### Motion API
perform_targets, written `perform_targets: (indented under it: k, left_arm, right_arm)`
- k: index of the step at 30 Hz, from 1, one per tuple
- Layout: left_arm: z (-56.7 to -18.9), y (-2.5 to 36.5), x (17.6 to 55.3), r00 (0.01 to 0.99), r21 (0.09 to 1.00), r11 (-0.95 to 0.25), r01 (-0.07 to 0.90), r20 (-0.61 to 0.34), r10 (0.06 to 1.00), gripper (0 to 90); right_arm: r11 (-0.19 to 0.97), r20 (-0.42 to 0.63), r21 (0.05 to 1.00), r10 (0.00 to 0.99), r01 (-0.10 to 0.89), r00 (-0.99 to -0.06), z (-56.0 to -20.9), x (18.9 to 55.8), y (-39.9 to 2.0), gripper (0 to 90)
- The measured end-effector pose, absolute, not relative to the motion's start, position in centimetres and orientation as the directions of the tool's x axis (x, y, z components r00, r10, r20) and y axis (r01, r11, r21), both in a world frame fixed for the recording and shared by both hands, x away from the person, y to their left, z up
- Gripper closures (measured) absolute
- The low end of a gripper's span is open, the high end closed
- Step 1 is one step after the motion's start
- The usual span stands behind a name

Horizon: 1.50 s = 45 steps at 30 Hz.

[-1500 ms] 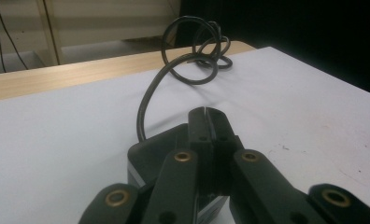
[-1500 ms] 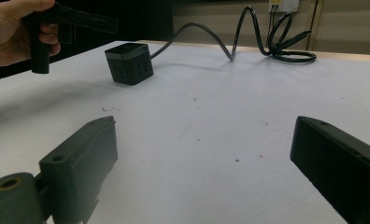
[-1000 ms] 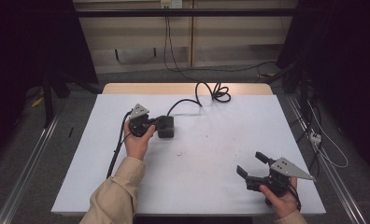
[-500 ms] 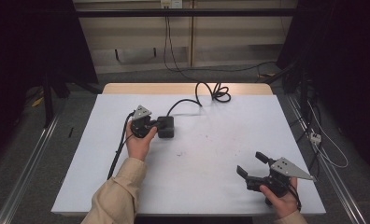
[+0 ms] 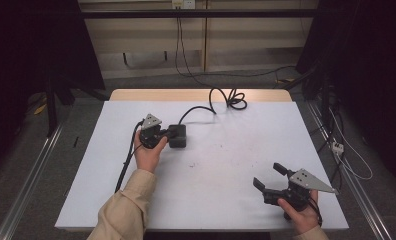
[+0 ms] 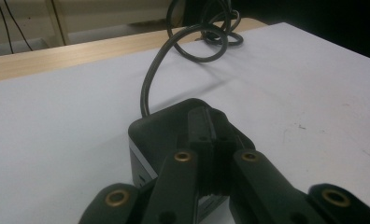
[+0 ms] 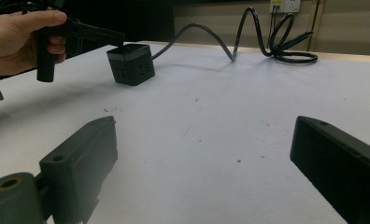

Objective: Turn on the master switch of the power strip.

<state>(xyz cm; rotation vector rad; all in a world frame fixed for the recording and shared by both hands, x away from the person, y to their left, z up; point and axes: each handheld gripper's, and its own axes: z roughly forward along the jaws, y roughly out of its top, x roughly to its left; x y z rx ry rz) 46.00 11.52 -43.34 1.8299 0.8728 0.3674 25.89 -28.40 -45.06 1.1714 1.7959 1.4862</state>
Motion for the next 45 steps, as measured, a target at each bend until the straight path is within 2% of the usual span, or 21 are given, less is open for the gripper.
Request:
perform_targets:
  k: [8,45]
  left_arm:
    - [-43.33,11.34,45.93,0.693,0.895,-0.231,0.382,-0.112,0.712,90.0]
    - [-43.34,11.17,45.94,0.695,0.890,-0.252,0.380,-0.095,0.713,90.0]
  right_arm:
    - [0.020,0.127,0.958,0.865,0.286,-0.485,-45.06,25.91,-28.43,7.1]
    - [0.021,0.126,0.959,0.864,0.284,-0.487,-45.05,25.88,-28.36,7.1]
